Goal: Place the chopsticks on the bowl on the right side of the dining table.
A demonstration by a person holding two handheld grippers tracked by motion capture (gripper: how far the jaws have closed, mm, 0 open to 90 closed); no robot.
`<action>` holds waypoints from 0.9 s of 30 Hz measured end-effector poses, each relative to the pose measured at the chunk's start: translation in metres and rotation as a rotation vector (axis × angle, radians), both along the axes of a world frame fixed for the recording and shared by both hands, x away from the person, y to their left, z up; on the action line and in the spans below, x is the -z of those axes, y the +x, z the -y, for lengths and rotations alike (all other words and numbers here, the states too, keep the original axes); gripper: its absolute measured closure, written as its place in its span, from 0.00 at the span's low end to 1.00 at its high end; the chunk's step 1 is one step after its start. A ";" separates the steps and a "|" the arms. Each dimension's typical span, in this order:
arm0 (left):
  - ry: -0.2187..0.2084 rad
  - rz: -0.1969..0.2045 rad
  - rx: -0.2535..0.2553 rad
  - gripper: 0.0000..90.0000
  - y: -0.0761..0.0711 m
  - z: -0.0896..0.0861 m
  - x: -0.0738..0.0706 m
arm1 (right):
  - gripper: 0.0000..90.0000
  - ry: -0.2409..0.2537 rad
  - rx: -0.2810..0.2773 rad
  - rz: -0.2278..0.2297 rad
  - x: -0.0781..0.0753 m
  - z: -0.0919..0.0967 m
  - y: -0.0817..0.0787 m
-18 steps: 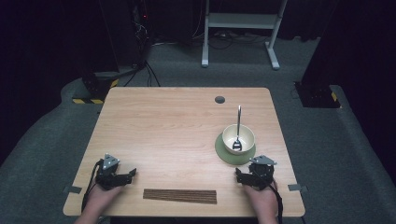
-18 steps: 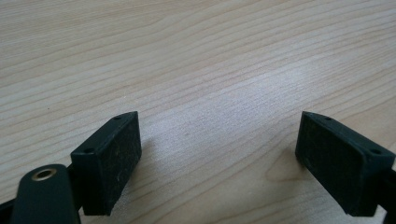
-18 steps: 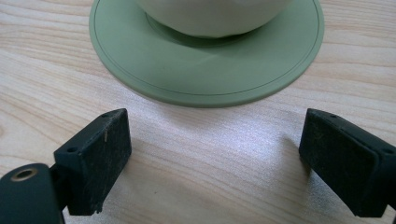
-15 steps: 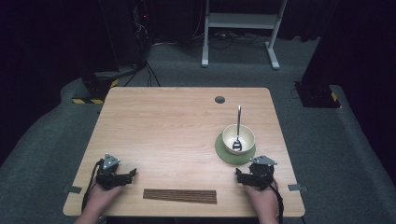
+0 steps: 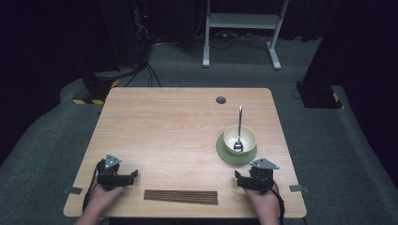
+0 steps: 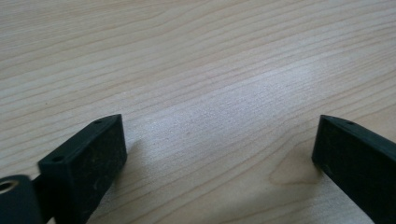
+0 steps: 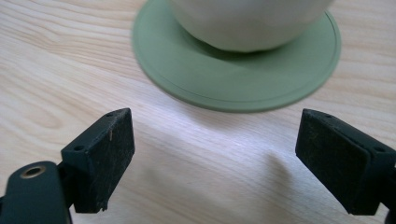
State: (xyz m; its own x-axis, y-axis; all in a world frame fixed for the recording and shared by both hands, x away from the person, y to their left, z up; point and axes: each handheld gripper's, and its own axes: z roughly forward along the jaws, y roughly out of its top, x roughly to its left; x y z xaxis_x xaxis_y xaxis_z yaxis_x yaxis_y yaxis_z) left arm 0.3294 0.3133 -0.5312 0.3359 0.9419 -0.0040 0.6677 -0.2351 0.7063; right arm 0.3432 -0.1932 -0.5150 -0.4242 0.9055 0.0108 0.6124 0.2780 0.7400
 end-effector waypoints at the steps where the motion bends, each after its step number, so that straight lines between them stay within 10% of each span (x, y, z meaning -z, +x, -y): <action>1: 0.002 -0.003 0.003 0.01 0.000 0.000 0.000 | 0.14 -0.003 -0.021 0.010 -0.002 -0.004 -0.003; 27: 0.001 -0.005 -0.004 0.00 -0.001 0.000 0.000 | 0.21 0.052 -0.221 -0.005 -0.007 -0.059 -0.009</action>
